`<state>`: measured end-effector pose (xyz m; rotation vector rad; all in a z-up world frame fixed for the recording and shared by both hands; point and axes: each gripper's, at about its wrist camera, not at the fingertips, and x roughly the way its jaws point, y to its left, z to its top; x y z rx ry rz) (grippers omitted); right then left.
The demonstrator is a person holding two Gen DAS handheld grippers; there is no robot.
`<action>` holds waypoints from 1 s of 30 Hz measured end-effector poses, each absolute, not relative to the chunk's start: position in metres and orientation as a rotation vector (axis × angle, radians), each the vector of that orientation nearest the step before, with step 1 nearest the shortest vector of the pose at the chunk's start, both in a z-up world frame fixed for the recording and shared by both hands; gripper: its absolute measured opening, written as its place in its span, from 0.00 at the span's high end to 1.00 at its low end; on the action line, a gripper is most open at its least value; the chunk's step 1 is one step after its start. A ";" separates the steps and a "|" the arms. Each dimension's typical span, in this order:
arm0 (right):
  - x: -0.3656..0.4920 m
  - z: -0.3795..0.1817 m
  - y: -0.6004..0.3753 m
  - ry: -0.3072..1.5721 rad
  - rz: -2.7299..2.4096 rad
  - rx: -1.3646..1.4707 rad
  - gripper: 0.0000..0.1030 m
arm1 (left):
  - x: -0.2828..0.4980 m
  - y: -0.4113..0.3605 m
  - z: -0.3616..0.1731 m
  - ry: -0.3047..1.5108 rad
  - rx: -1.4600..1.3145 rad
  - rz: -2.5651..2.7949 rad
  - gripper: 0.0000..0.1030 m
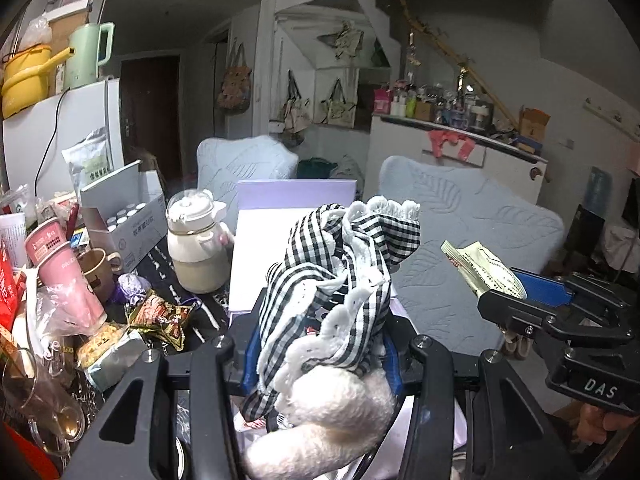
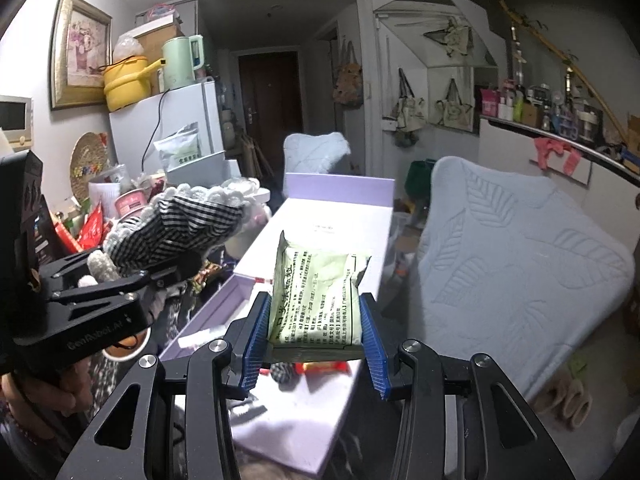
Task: Organize soft objects
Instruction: 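Carry the scrunchie and green packet toward the lavender box, then lower the scrunchie and green packet into the lavender box and open both grippers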
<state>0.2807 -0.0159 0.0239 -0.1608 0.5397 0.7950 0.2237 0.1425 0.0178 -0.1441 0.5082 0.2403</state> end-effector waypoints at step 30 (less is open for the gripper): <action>0.349 -0.079 0.057 0.828 0.742 -0.260 0.58 | 0.286 0.186 -0.087 0.850 -0.211 0.306 0.55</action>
